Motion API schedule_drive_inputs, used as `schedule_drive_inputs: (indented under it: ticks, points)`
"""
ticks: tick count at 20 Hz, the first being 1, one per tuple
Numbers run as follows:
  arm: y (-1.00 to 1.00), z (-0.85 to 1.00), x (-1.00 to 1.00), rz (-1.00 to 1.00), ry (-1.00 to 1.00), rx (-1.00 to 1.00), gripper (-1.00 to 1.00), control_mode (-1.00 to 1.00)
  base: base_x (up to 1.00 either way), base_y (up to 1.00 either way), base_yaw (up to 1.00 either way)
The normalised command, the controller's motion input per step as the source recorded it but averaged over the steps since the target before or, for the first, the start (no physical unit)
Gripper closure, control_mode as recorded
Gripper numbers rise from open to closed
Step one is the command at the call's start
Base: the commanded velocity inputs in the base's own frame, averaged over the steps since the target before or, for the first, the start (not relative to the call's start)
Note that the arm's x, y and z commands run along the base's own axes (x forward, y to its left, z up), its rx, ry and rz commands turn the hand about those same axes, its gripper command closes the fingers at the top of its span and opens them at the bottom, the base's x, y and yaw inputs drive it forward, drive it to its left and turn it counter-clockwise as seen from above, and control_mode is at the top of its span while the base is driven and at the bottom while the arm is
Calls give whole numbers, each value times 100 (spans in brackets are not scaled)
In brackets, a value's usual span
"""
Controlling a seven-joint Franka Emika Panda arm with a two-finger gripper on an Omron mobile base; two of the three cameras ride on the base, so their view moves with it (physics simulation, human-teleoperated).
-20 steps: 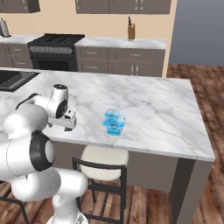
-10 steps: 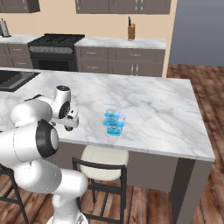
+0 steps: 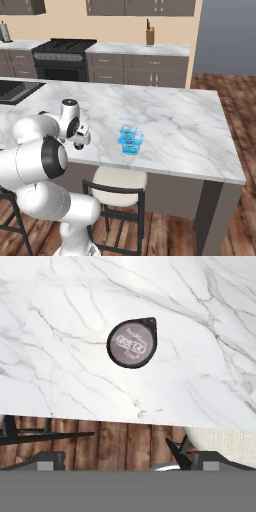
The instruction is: Stack the yogurt containers by placing the smaller containers on top of the larger containers.
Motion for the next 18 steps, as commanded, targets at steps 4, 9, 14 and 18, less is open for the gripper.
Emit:
schedule_drive_inputs:
  ticks: [4, 9, 14, 18]
  points:
    - [0, -13, 16, -2, -5, -3, -100, -100, 0, 0, 0]
    - [2, -12, 24, -2, -8, -1, -100, -100, 0, 0, 0]
    - [2, -9, 23, -2, -8, 0, -100, -100, 0, 0, 0]
    - [3, -5, 18, -2, -4, 0, -100, -100, 0, 0, 0]
